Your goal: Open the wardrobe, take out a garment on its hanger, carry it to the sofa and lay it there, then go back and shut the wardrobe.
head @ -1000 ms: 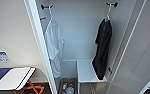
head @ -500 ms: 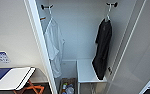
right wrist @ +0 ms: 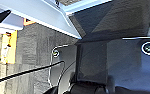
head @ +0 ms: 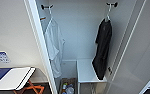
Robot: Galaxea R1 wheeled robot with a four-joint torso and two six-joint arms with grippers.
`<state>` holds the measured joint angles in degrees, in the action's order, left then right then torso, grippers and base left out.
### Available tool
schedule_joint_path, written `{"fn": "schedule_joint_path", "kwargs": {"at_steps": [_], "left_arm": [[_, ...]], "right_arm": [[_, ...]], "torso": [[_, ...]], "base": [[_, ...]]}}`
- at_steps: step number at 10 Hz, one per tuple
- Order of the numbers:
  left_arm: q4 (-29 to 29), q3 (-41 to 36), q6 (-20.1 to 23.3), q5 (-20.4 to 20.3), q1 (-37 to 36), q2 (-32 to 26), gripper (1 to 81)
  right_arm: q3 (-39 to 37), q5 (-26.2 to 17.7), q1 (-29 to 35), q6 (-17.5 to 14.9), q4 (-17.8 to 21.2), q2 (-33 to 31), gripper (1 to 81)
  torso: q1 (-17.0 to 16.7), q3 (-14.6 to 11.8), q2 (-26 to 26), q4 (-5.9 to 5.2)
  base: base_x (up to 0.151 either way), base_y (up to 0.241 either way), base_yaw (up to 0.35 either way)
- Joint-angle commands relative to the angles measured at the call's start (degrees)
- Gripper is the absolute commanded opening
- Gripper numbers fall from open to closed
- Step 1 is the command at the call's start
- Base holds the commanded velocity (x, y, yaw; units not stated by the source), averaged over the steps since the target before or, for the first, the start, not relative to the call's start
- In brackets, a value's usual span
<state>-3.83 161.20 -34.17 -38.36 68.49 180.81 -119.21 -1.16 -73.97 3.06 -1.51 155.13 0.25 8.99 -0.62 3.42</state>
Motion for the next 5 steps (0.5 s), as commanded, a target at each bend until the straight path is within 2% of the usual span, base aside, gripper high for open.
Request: {"fn": "schedule_joint_path", "kwargs": {"at_steps": [1,2,5], "left_arm": [[-13.49,0.26,9.21,-5.05,-4.19,1.4,81.1],[-19.46,0.26,12.64,-5.49,-4.19,1.22,81.1],[-26.93,0.26,13.34,-5.49,-2.96,-0.97,81.1]], "right_arm": [[2.5,-3.59,4.13,0.02,0.72,-0.93,81.1],[2.33,-3.85,4.22,-0.07,0.72,-0.84,81.1],[2.24,-3.94,4.75,0.02,0.72,-0.67,81.1]], "torso": [[0.0,0.0,0.0,0.0],[0.0,0.0,0.0,0.0],[0.0,0.0,0.0,0.0]], "base": [[0.0,0.0,0.0],[0.0,0.0,0.0],[0.0,0.0,0.0]]}}
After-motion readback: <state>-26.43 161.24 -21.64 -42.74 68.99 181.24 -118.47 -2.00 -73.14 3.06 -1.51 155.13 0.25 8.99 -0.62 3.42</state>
